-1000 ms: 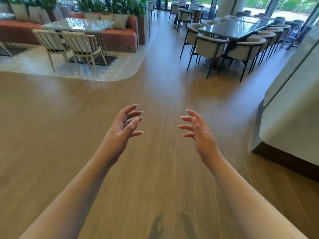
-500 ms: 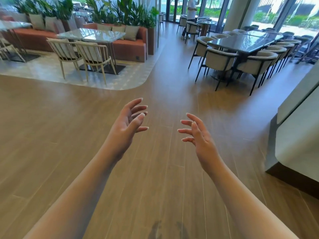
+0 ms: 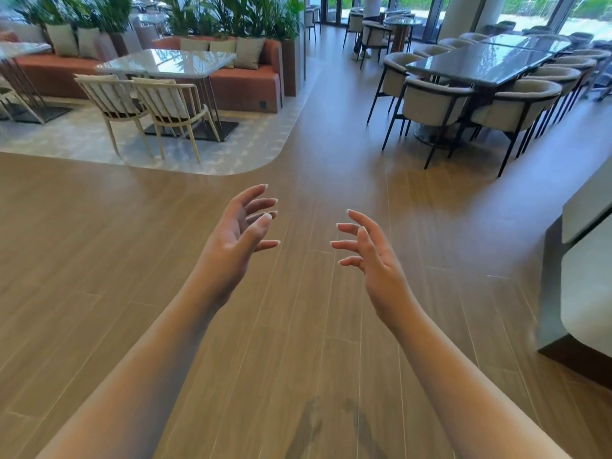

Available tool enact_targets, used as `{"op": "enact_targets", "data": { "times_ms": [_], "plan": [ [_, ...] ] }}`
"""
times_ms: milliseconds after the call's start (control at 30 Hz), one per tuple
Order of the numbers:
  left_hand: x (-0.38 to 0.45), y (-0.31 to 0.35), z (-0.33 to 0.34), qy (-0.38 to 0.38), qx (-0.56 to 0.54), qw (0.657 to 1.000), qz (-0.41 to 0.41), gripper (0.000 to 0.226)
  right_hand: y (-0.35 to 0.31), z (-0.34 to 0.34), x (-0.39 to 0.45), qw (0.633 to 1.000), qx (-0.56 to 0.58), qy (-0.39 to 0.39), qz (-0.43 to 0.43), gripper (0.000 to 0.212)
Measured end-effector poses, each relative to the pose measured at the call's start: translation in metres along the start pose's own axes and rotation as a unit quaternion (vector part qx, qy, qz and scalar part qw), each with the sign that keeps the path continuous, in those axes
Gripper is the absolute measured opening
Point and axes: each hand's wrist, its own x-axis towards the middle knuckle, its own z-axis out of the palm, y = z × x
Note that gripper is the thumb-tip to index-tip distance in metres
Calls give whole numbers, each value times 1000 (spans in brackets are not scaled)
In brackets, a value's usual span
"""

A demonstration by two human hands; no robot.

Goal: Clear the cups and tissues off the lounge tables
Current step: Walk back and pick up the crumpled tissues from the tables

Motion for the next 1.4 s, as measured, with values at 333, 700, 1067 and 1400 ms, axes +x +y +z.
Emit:
{"op": "enact_targets", "data": {
  "times_ms": [333, 700, 1067, 1400],
  "plan": [
    [128, -46, -23, 7, -9, 1000, -22, 65, 29, 10, 136, 1000, -5, 3, 11, 47],
    [310, -90, -70, -32, -20, 999, -10, 67, 46, 50, 308, 998, -36, 47, -10, 37],
    [477, -145, -39, -68, -34, 997, -28, 62, 91, 13, 463, 996, -55, 76, -6, 33],
    [656, -183, 19, -74, 8, 997, -35, 62, 127, -45, 647, 998, -39, 43, -5, 32]
  ]
}}
